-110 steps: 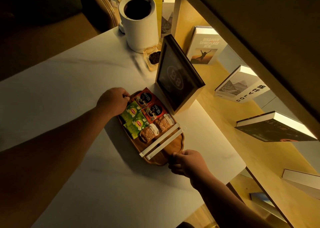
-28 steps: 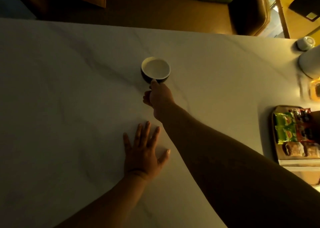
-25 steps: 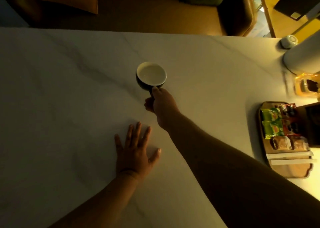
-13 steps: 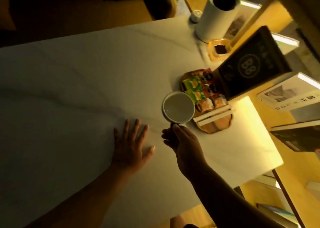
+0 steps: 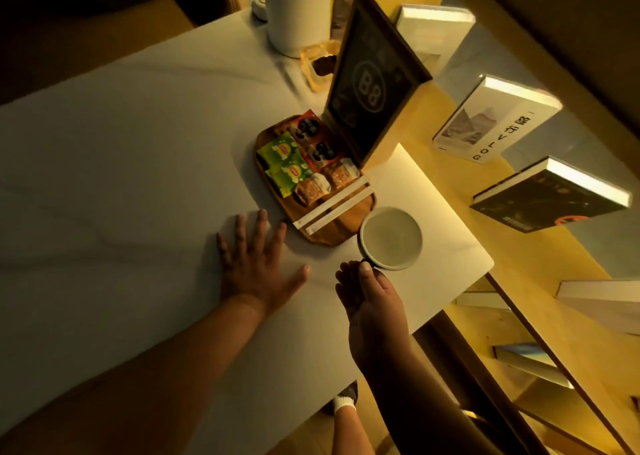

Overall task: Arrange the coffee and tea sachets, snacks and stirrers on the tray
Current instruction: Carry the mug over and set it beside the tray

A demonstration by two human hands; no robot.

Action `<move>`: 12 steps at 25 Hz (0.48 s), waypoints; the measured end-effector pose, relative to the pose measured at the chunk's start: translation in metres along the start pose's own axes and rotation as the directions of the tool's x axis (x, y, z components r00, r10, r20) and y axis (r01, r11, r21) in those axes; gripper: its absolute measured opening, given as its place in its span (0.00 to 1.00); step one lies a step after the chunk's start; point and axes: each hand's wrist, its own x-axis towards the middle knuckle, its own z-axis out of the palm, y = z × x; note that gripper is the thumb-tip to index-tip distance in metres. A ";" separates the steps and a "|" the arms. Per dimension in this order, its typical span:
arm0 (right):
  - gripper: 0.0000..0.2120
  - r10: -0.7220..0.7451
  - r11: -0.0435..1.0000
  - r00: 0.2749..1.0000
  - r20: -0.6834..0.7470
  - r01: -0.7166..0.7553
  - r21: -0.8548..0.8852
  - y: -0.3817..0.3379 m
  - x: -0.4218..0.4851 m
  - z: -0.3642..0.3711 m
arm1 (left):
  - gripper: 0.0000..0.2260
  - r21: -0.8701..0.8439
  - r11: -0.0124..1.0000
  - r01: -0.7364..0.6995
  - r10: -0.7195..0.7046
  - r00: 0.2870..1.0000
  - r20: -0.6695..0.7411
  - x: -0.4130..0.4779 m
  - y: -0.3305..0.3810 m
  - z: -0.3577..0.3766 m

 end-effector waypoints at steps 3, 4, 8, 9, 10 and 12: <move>0.09 -0.016 0.999 0.998 -0.063 0.019 0.040 0.007 0.003 0.001 | 0.43 0.023 1.000 -0.003 0.004 1.000 -0.022 0.000 -0.001 0.003; 0.09 -0.013 0.998 0.997 -0.071 0.017 0.059 0.010 0.002 0.002 | 0.43 0.025 1.000 -0.005 0.006 0.999 -0.033 -0.001 -0.002 0.002; 0.07 -0.002 0.996 0.995 -0.096 0.010 0.090 0.019 0.004 0.008 | 0.43 0.018 1.000 -0.001 0.001 0.999 -0.042 0.002 -0.001 0.000; 0.07 0.000 0.995 0.995 -0.102 0.010 0.096 0.020 0.006 0.010 | 0.43 0.017 1.000 -0.002 0.003 0.999 -0.045 0.002 0.000 0.000; 0.07 0.003 0.994 0.994 -0.107 0.009 0.107 0.022 0.007 0.012 | 0.43 0.019 1.000 -0.003 0.004 0.999 -0.047 0.002 0.000 0.000; 0.07 0.010 0.992 0.993 -0.118 0.005 0.130 0.023 0.009 0.016 | 0.43 0.024 1.000 0.002 0.000 0.999 -0.051 0.002 -0.001 0.001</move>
